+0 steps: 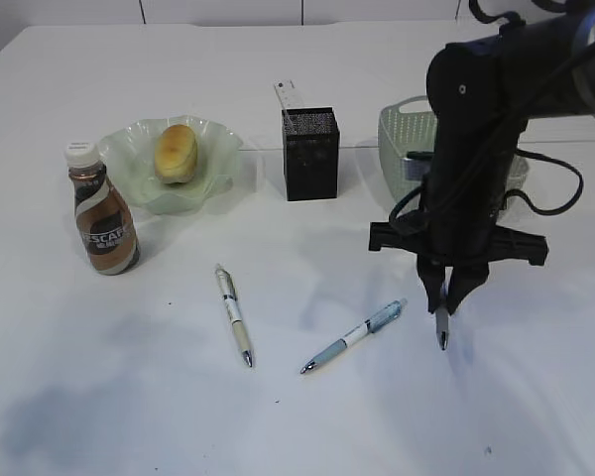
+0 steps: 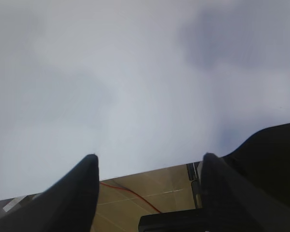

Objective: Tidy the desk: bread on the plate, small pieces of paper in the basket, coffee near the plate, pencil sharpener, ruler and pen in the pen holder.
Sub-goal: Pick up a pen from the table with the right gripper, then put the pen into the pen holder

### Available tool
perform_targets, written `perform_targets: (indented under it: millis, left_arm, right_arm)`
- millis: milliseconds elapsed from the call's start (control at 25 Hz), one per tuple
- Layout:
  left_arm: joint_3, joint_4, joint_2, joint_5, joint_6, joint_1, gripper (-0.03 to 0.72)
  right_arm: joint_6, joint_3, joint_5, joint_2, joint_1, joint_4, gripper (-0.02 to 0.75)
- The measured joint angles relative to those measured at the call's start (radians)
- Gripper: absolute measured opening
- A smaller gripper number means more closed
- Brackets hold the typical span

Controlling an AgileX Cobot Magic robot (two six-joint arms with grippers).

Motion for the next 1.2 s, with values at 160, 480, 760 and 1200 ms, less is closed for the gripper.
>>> perform_targets:
  millis: [160,480,760,1200]
  left_arm:
    - [0.0,0.0,0.0,0.0,0.0,0.0,0.466]
    - [0.0,0.0,0.0,0.0,0.0,0.0,0.466]
    - [0.0,0.0,0.0,0.0,0.0,0.0,0.466]
    - [0.0,0.0,0.0,-0.048,0.0,0.0,0.466]
  right_arm:
    - [-0.103,-0.069,0.046,0.0,0.0,0.002,0.107]
    - [-0.218,-0.181,0.048,-0.002,0.0,0.013,0.107]
    - [-0.3,-0.19,-0.12,-0.083,0.0,0.006,0.107]
    - [-0.402,-0.19,-0.394,-0.13,0.0,-0.032,0.107]
